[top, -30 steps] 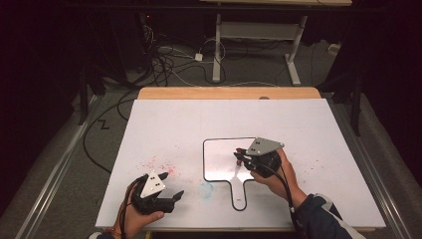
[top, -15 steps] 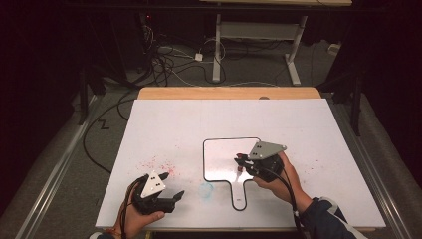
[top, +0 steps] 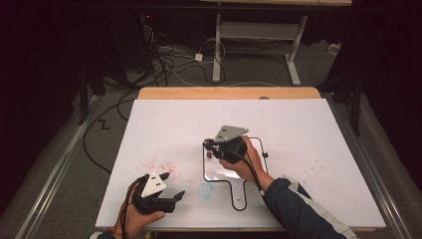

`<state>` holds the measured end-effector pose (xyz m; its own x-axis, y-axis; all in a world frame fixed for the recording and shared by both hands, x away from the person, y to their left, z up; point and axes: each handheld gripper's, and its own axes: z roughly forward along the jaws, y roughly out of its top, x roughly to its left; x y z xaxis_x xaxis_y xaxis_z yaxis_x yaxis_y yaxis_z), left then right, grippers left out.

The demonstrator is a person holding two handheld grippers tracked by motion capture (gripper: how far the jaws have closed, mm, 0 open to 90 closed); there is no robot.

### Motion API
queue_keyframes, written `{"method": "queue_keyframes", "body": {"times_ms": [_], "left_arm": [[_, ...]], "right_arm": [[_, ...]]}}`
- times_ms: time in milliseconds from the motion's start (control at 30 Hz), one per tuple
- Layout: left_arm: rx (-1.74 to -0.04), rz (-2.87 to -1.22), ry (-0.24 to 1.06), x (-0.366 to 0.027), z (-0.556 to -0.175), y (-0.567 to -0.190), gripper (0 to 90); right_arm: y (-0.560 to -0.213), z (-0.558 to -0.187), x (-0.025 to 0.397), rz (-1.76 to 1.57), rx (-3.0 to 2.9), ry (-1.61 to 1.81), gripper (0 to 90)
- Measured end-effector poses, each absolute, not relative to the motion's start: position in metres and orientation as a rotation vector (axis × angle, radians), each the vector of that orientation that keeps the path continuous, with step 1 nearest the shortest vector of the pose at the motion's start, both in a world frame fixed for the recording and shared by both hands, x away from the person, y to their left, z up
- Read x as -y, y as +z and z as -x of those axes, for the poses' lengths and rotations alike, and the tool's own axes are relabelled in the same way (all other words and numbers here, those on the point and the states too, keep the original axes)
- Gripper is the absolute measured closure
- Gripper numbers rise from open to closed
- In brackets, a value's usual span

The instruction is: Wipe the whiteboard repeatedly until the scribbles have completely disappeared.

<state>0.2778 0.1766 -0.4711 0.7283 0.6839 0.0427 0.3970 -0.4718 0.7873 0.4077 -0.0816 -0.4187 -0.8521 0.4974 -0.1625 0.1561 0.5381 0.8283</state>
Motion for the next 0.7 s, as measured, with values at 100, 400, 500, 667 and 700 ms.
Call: {"method": "queue_keyframes", "body": {"times_ms": [100, 400, 500, 667, 700], "left_arm": [[-0.820, -2.112, 0.452, -0.179, -0.277, -0.471, 21.9], [-0.814, -2.111, 0.452, -0.180, -0.276, -0.470, 21.9], [-0.810, -2.116, 0.453, -0.180, -0.276, -0.470, 21.9], [-0.820, -2.107, 0.448, -0.180, -0.278, -0.471, 21.9], [-0.819, -2.108, 0.446, -0.180, -0.278, -0.471, 21.9]], "right_arm": [[-0.419, -0.423, 0.077, -0.600, -2.381, 1.251, 81.2], [-0.422, -0.443, 0.064, -0.645, -2.299, 1.196, 81.2], [-0.423, -0.443, 0.063, -0.648, -2.298, 1.197, 81.2], [-0.417, -0.431, 0.061, -0.625, -2.395, 1.212, 80.9], [-0.416, -0.428, 0.063, -0.623, -2.412, 1.220, 81.0]]}}
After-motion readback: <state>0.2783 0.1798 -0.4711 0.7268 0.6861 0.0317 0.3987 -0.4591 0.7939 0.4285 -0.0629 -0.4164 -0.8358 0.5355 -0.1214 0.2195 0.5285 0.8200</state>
